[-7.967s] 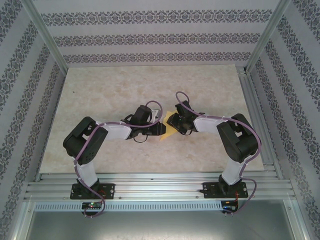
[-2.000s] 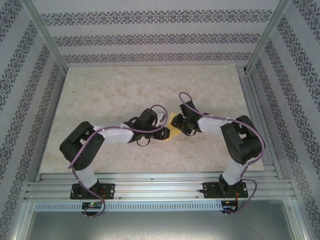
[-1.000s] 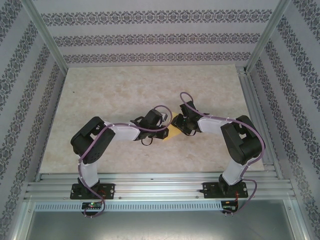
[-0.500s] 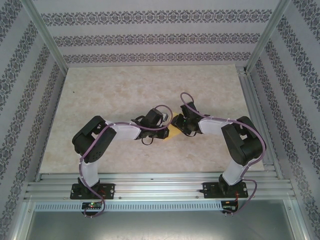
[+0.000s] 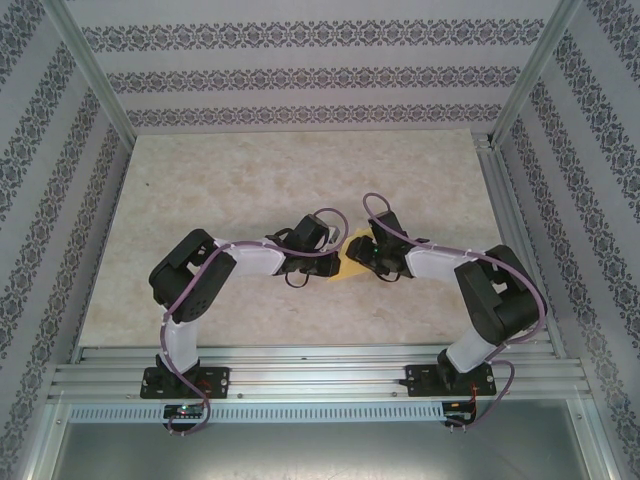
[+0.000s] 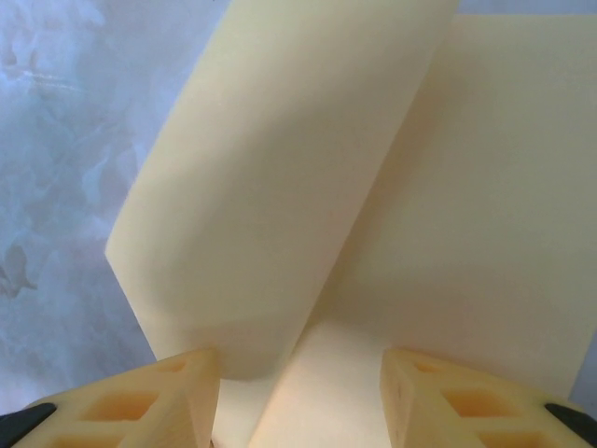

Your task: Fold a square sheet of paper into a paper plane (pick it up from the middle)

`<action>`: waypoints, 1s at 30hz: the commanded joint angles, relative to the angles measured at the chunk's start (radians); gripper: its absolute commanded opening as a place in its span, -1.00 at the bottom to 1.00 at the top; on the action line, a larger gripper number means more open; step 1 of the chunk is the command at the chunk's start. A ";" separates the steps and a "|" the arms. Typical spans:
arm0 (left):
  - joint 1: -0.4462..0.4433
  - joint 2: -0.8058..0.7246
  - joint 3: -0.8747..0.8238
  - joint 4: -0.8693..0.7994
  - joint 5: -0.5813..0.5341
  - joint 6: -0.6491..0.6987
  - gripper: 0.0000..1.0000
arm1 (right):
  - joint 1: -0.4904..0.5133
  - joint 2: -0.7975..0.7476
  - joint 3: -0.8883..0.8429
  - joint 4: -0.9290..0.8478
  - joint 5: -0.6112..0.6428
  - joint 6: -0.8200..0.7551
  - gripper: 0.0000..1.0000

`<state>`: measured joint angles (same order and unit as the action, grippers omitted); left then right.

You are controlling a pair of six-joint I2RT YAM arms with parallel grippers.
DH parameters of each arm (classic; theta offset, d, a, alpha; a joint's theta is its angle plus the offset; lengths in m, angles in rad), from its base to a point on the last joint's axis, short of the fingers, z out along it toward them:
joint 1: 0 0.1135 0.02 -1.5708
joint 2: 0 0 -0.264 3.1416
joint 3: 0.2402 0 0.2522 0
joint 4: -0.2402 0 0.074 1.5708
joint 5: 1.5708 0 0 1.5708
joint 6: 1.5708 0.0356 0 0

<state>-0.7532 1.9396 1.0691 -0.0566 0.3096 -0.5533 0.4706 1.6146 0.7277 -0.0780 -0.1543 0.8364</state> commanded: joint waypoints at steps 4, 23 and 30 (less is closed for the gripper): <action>0.005 0.037 0.016 -0.083 0.041 0.039 -0.80 | -0.003 -0.039 -0.011 0.034 -0.065 -0.047 0.01; 0.008 -0.002 0.034 -0.102 0.042 0.042 -0.67 | 0.000 0.069 0.016 -0.063 0.005 -0.032 -0.17; 0.030 -0.106 0.002 -0.053 0.027 0.005 -0.45 | -0.006 0.080 0.013 -0.093 0.047 -0.026 -0.28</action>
<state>-0.7418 1.9049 1.0878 -0.1104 0.3511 -0.5316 0.4694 1.6550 0.7574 -0.0990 -0.1833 0.8124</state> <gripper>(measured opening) 0.274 0.368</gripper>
